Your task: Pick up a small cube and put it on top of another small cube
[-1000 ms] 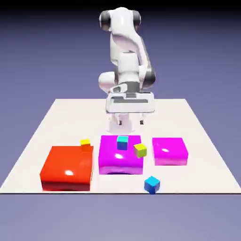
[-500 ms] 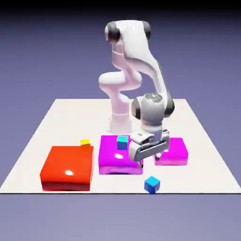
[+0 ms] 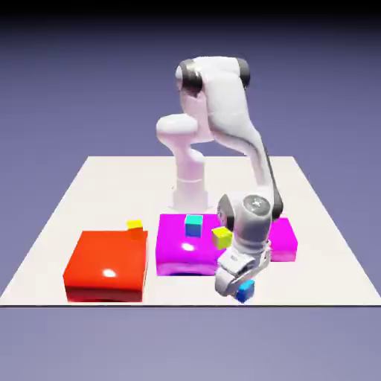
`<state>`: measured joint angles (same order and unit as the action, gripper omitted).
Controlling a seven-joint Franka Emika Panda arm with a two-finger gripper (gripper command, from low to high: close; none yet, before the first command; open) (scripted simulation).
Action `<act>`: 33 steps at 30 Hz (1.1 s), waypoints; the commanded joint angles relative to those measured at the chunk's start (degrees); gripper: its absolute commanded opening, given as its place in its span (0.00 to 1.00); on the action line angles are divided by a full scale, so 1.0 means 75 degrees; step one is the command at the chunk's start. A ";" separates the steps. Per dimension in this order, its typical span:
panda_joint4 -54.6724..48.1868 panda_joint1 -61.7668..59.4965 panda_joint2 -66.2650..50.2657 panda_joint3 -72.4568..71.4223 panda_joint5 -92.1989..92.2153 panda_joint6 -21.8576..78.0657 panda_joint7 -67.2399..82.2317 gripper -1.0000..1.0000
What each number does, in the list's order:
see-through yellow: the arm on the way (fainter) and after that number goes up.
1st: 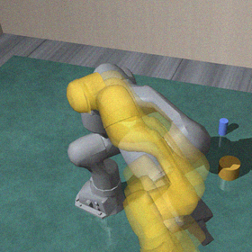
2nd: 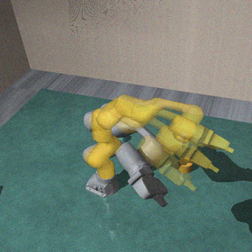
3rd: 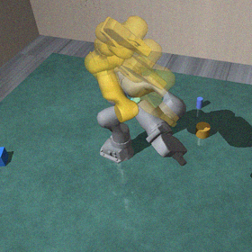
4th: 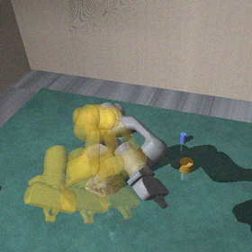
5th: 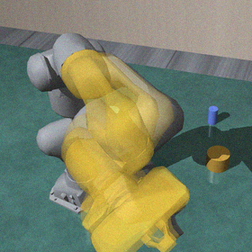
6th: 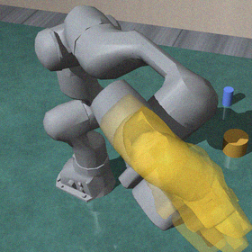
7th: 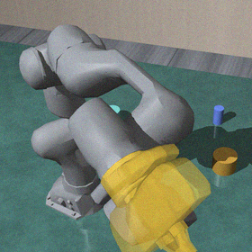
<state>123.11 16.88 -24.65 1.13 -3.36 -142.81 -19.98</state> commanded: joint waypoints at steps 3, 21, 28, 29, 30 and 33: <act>0.0512 -0.0298 0.0831 -0.0083 0.0097 0.0322 -0.0531 0.00; 0.3823 -0.2258 0.5814 -0.0624 0.0809 0.2039 -0.3960 0.00; 0.4721 -0.2639 0.6381 -0.0753 0.0964 0.1716 -0.4639 0.00; 0.4842 -0.2635 0.6170 -0.0764 0.0972 0.1384 -0.4638 0.00; 0.4963 -0.2632 0.5958 -0.0774 0.0979 0.1052 -0.4637 0.00; 0.5141 -0.2626 0.5649 -0.0790 0.0990 0.0566 -0.4636 1.00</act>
<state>161.66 -2.82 17.71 -4.79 4.07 -138.56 -54.75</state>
